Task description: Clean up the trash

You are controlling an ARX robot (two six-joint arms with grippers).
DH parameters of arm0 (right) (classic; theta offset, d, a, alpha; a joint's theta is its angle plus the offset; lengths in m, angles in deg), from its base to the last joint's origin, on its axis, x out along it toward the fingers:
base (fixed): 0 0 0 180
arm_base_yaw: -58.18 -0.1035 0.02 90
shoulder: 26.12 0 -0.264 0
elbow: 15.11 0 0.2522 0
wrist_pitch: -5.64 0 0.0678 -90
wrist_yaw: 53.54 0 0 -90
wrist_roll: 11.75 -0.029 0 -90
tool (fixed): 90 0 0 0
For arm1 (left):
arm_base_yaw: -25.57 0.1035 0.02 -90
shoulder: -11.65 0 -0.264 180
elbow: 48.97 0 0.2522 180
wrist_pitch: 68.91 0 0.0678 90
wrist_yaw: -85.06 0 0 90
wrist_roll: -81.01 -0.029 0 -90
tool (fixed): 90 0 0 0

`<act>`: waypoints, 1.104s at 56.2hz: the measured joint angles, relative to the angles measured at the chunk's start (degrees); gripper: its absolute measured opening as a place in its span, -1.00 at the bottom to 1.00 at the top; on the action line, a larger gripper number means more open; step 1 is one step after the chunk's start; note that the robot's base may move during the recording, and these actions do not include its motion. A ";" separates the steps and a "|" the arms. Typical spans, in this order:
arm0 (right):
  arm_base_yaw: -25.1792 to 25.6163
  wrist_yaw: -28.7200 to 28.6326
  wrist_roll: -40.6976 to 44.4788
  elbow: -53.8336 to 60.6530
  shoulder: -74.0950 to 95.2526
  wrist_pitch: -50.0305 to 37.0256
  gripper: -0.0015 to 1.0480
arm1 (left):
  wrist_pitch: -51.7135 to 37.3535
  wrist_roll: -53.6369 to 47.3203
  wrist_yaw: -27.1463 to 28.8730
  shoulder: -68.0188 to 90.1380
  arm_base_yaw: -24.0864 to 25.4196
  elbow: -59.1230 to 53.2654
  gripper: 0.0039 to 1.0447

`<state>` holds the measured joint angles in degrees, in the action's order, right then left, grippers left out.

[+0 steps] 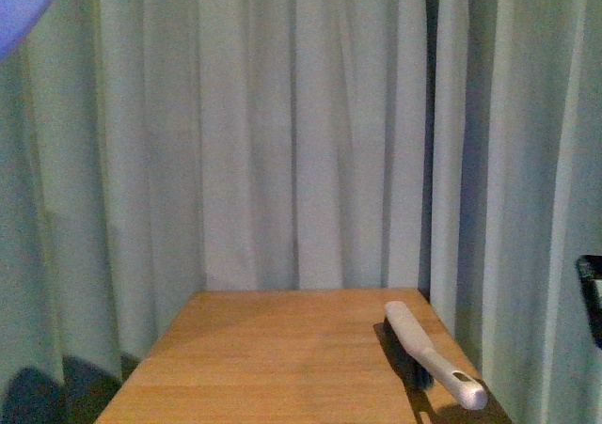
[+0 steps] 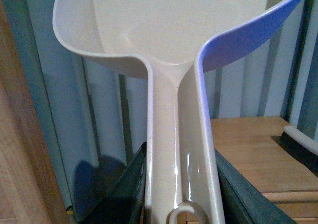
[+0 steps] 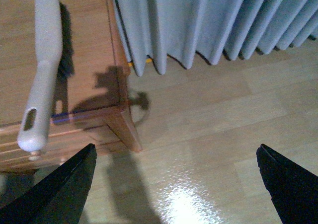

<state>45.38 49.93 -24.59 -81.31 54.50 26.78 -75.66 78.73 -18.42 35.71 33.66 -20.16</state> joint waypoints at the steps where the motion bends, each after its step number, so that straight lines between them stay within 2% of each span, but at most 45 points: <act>1: -0.39 -0.02 -0.50 -1.31 1.36 0.50 0.86 | 0.00 0.00 0.02 0.00 0.00 0.00 -0.46; 13: -4.48 -0.46 -6.16 -14.43 15.89 5.18 0.86 | 0.00 0.04 0.00 0.00 0.00 0.00 -0.46; 31: -7.02 -1.07 -9.97 -27.95 28.83 9.22 0.86 | 0.00 0.02 0.00 0.00 0.00 0.00 -0.46; 62: -8.85 -2.38 -13.38 -38.10 41.07 12.57 0.86 | 0.00 0.04 0.00 0.00 0.00 0.00 -0.46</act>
<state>36.53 47.55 -37.97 -119.41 95.57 39.35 -75.66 78.77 -18.42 35.71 33.66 -20.16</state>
